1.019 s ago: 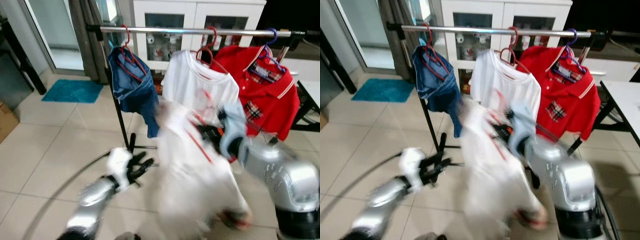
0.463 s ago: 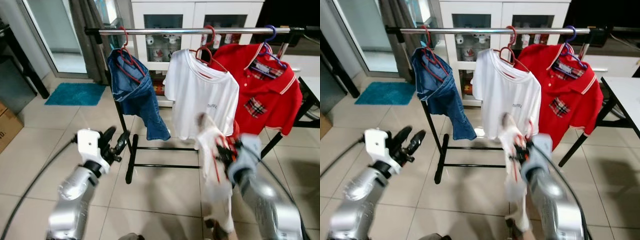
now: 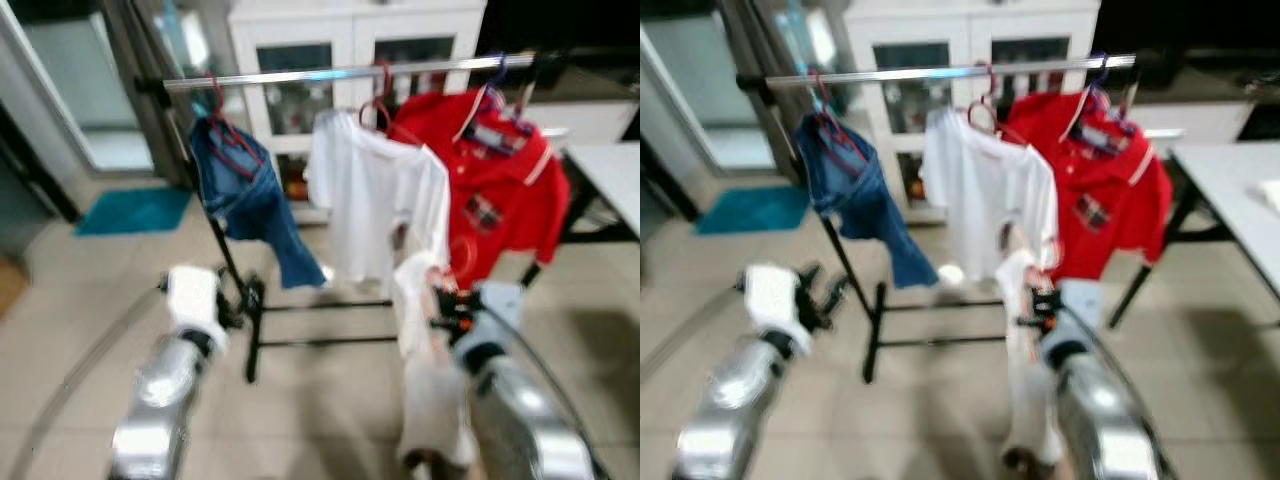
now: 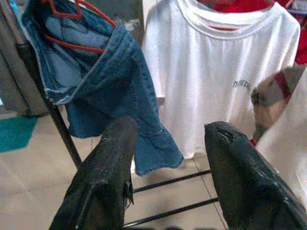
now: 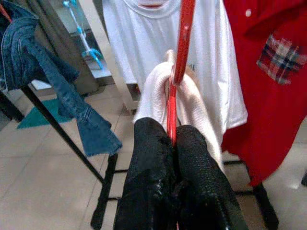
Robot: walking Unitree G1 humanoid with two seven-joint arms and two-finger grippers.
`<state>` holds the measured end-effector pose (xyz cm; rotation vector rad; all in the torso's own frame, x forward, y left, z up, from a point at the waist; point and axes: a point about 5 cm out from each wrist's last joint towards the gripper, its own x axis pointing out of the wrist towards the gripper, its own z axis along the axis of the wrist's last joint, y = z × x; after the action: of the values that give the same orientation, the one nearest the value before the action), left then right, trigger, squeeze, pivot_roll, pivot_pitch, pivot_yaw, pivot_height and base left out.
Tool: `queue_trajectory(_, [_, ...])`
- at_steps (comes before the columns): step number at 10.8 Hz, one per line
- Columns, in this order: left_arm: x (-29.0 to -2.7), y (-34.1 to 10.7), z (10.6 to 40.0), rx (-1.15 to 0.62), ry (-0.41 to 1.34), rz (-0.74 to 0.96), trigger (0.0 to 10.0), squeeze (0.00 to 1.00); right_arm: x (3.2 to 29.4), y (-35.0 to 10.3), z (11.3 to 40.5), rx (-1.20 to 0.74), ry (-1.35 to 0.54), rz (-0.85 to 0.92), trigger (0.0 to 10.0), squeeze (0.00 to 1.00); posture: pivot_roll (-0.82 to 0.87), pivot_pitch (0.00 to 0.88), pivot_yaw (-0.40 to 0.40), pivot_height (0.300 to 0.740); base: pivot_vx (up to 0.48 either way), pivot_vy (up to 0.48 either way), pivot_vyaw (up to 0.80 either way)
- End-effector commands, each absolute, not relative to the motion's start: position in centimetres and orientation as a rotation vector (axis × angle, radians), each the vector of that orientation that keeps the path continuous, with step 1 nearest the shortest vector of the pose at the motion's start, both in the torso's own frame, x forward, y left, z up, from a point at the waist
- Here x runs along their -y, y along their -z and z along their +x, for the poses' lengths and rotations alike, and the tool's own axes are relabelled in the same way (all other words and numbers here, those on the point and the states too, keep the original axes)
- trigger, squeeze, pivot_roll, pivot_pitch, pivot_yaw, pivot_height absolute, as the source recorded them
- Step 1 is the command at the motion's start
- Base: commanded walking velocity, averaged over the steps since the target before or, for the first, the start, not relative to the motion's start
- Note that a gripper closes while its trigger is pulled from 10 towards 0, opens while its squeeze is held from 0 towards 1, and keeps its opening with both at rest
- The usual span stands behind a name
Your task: Hang hanger
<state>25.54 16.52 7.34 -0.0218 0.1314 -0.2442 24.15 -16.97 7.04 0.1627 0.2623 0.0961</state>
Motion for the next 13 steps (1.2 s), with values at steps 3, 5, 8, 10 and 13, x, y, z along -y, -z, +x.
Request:
queue_trajectory(3, [-17.1, -8.0, 26.5, -0.101, 0.231, 0.027, 10.0, 0.00, 14.5, -8.4, 25.7, -0.166, -0.239, 0.186, 10.0, 0.00, -0.08, 0.008, 0.099, 0.740, 0.455, 0.000, 0.00])
queue_trajectory(5, [-16.8, -8.2, 26.4, -0.105, 0.230, 0.024, 10.0, 0.00, 13.6, -9.2, 26.5, -0.145, -0.283, 0.130, 10.0, 0.00, -0.08, 0.000, 0.091, 0.740, 0.461, 0.000, 0.00])
queue_trajectory(8, [-17.3, -8.8, 27.5, -0.082, 0.197, 0.041, 10.0, 0.00, 13.4, -9.8, 27.7, -0.127, -0.301, 0.093, 10.0, 0.00, -0.07, 0.000, 0.073, 0.740, 0.461, 0.000, 0.00])
queue_trajectory(10, [-17.7, -9.1, 27.0, -0.076, 0.184, 0.038, 10.0, 0.00, 12.0, -10.6, 27.4, -0.114, -0.412, 0.019, 10.0, 0.00, -0.07, 0.000, 0.074, 0.740, 0.463, 0.000, 0.00])
queue_trajectory(13, [-17.2, -9.9, 26.3, -0.050, 0.242, 0.061, 10.0, 0.00, 12.2, -12.8, 27.7, -0.034, -0.422, 0.031, 10.0, 0.00, -0.07, 0.000, 0.056, 0.740, 0.464, 0.000, 0.53])
